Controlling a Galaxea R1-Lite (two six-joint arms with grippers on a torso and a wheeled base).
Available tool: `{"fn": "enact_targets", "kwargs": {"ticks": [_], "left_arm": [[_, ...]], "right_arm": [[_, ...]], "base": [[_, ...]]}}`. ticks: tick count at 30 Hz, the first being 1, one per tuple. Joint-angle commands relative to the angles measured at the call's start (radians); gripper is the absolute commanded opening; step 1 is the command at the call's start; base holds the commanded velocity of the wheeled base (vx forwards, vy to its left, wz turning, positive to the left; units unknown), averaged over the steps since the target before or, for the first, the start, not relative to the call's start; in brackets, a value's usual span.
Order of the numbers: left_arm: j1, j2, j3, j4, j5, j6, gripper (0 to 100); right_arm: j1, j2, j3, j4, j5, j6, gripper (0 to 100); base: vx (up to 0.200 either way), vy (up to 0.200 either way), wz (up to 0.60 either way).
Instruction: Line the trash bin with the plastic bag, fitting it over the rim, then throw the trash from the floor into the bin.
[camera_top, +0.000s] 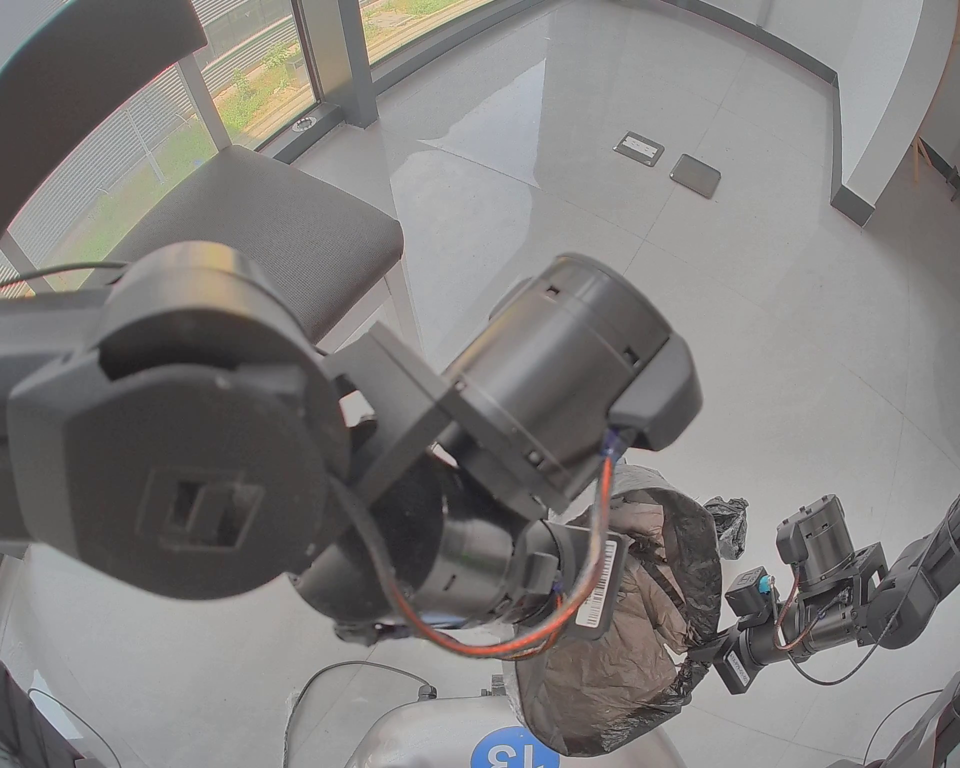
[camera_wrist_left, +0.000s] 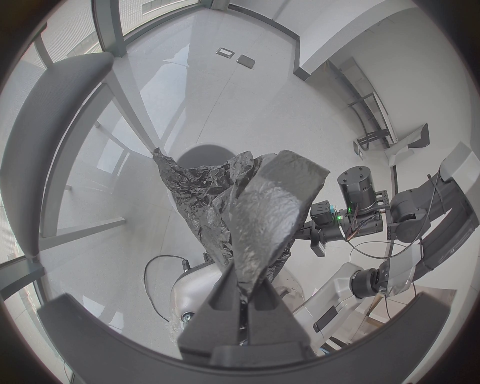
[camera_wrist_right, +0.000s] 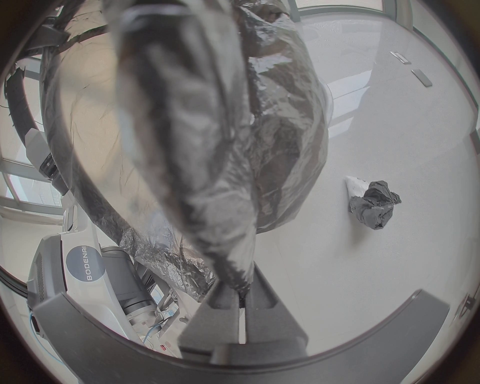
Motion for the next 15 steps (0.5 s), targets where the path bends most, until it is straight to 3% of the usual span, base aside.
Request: {"fn": "enact_targets", "kwargs": {"ticks": [1, 8, 15], "left_arm": [[0.026, 0.056, -0.071, 0.001, -0.011, 0.0, 0], [0.064, 0.101, -0.159, 0.001, -0.013, 0.0, 0], [0.156, 0.167, -0.191, -0.002, -0.025, -0.008, 0]], "right_arm": [[-0.044, -0.014, 0.011, -0.001, 0.0, -0.004, 0], [-0.078, -0.038, 0.003, -0.003, 0.0, -0.004, 0], [-0.089, 0.001, -0.021, -0.038, 0.002, -0.001, 0]], "base": [[0.0, 0.0, 0.0], [0.0, 0.0, 0.0], [0.0, 0.0, 0.0]]}}
